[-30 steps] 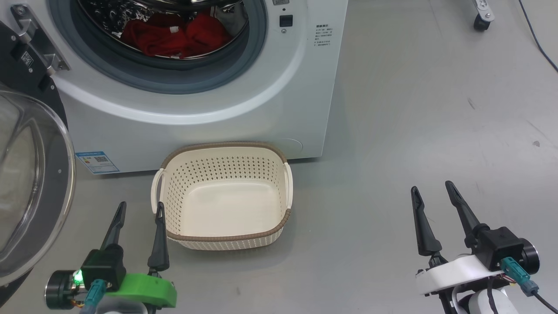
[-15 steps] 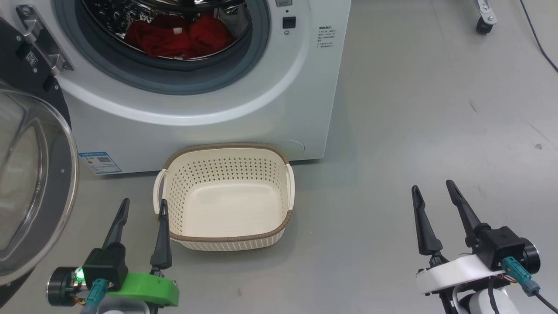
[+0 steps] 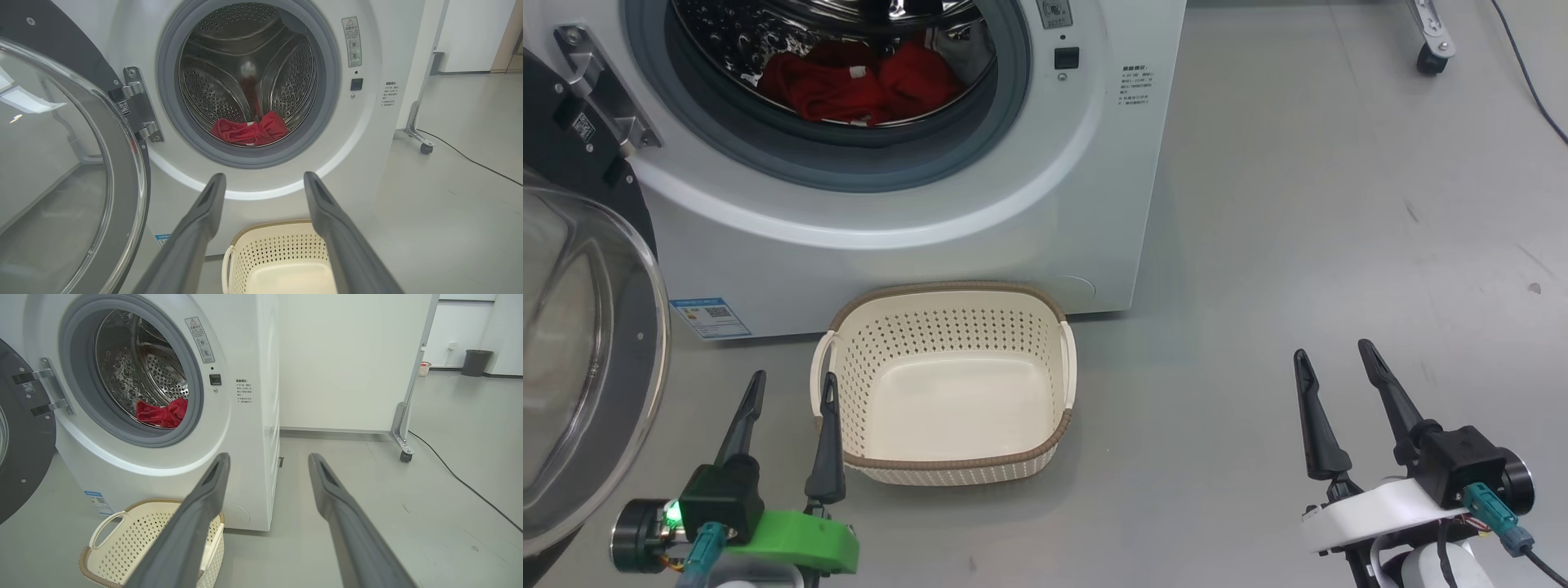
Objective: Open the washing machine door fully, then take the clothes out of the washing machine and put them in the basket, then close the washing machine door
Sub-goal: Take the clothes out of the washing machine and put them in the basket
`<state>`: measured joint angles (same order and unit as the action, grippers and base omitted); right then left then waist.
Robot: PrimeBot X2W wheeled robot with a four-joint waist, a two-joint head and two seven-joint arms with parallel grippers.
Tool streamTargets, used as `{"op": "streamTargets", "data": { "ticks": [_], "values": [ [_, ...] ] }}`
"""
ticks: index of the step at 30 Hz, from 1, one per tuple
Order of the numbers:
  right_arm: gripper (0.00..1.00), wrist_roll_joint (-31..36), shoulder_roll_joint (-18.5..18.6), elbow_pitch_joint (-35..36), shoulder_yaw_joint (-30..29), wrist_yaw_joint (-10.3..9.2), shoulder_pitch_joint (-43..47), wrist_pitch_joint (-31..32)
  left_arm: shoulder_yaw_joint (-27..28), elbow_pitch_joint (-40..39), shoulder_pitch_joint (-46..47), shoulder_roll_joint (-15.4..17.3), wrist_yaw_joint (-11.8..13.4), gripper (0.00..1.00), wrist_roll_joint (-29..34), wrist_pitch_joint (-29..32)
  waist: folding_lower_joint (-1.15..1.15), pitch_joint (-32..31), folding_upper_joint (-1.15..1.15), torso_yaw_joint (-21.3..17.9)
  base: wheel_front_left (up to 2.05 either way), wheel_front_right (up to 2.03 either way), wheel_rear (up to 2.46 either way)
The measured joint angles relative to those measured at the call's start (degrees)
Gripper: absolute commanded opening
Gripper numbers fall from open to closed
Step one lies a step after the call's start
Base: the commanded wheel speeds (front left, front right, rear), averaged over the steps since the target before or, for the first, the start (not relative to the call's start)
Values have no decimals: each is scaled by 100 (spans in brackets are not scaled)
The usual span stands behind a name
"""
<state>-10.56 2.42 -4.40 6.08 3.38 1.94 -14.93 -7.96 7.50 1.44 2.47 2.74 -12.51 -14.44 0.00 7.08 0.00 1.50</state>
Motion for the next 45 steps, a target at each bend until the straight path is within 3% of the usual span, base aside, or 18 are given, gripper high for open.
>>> {"op": "streamTargets", "data": {
  "ticks": [26, 45],
  "values": [
    [100, -2, -4, -20, 29, 0, 91, 0, -92, 9, -44, 0, 8, 100, -1, 0, 0, -76, 0, 114, 110, -110, 0],
    [100, -47, -5, -27, 55, -8, 91, 0, -109, 101, -46, -1, 49, 100, -4, 0, 0, -91, 0, 155, 37, -37, 0]
  ]
}}
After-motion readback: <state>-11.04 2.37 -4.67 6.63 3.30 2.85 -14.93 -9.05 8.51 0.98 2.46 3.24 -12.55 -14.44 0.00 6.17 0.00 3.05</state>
